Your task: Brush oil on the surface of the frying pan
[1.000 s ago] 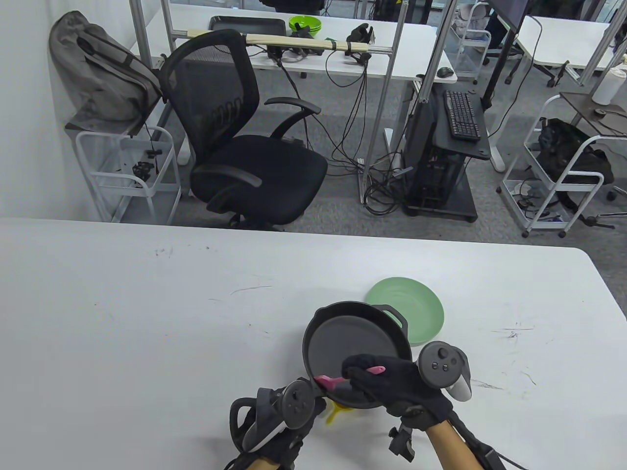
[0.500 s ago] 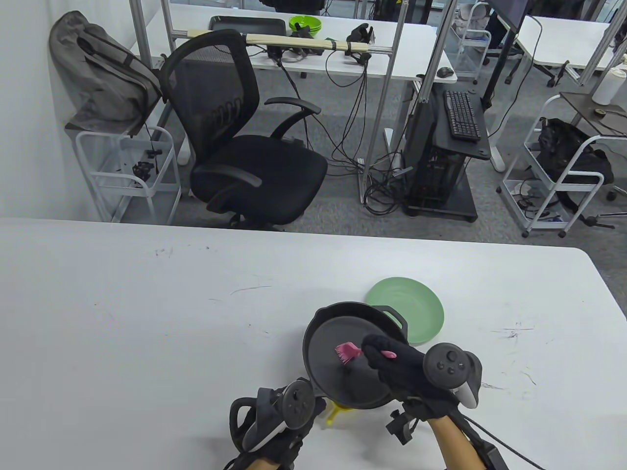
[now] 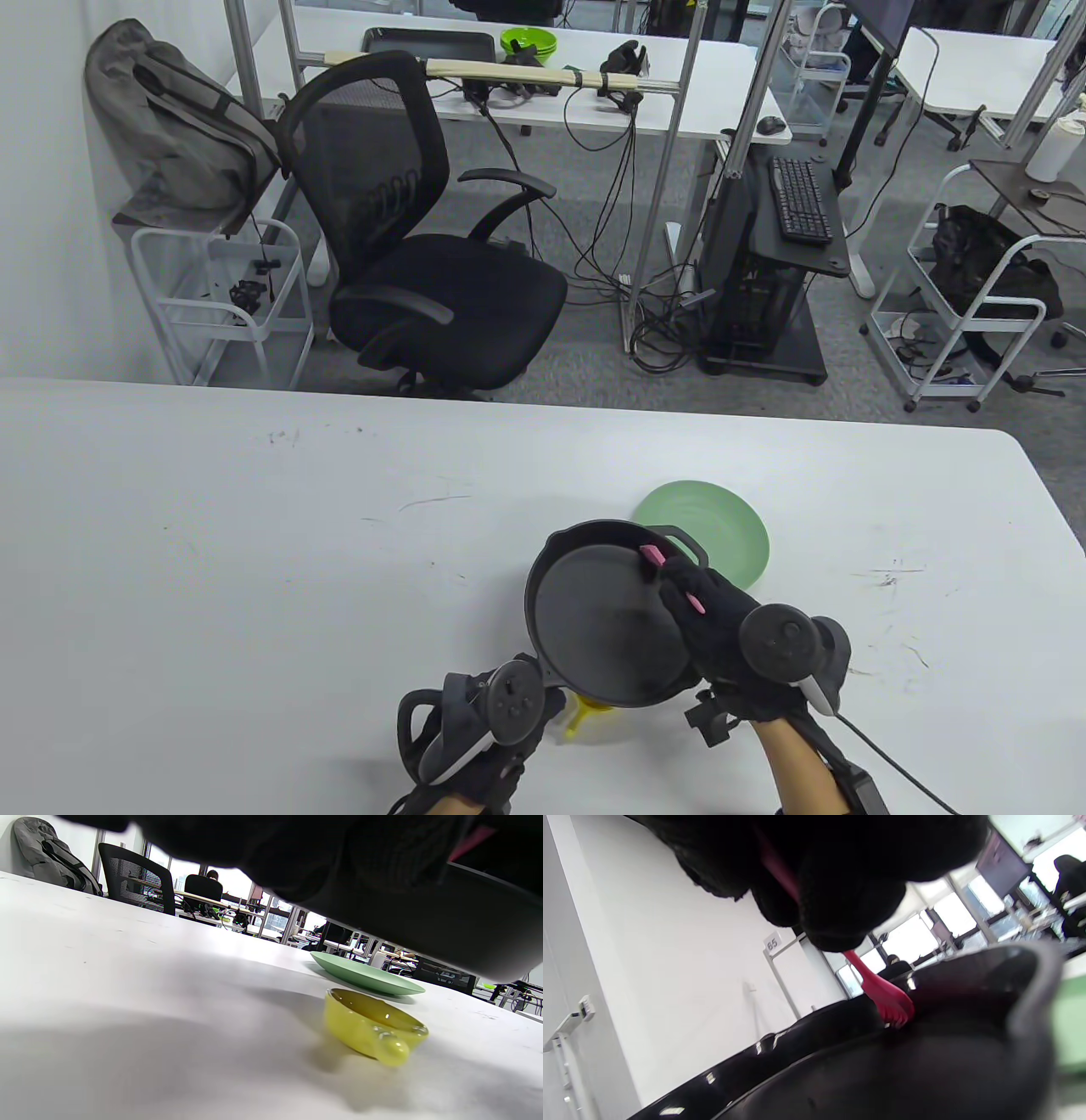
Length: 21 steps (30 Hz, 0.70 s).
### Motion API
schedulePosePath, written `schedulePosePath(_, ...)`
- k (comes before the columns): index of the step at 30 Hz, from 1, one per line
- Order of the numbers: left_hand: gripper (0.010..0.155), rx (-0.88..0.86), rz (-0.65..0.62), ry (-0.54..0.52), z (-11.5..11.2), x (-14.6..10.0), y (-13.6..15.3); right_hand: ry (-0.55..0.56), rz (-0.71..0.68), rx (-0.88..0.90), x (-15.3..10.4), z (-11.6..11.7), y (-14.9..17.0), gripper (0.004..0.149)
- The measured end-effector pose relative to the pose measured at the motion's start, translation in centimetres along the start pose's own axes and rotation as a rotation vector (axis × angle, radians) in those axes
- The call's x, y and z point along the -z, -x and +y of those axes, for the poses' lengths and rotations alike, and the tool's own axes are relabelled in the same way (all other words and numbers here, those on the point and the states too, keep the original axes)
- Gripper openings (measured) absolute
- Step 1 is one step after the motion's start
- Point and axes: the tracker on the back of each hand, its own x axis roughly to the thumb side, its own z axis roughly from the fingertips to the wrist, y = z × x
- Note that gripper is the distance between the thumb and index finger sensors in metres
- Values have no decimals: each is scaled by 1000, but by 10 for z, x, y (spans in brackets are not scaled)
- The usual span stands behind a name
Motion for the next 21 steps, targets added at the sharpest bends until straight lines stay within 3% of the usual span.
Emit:
schedulePosePath(2,60,-6,-4,3,0,0,0,-100,-1,124,1,6,-2,45)
schedulePosePath(6,60,10,0,6,-1,0,0,-191,-57,243,2,13,-13,44)
schedulePosePath(14,60,13,4,16,-1,0,0,-387,-146,373,0,26,-34,43)
schedulePosePath(17,60,6,5,17,-1,0,0,-407,-148,481,0,24,-35,43)
schedulePosePath(21,60,4,8,18,-1,0,1,-352,-97,610,-1,21,-33,43)
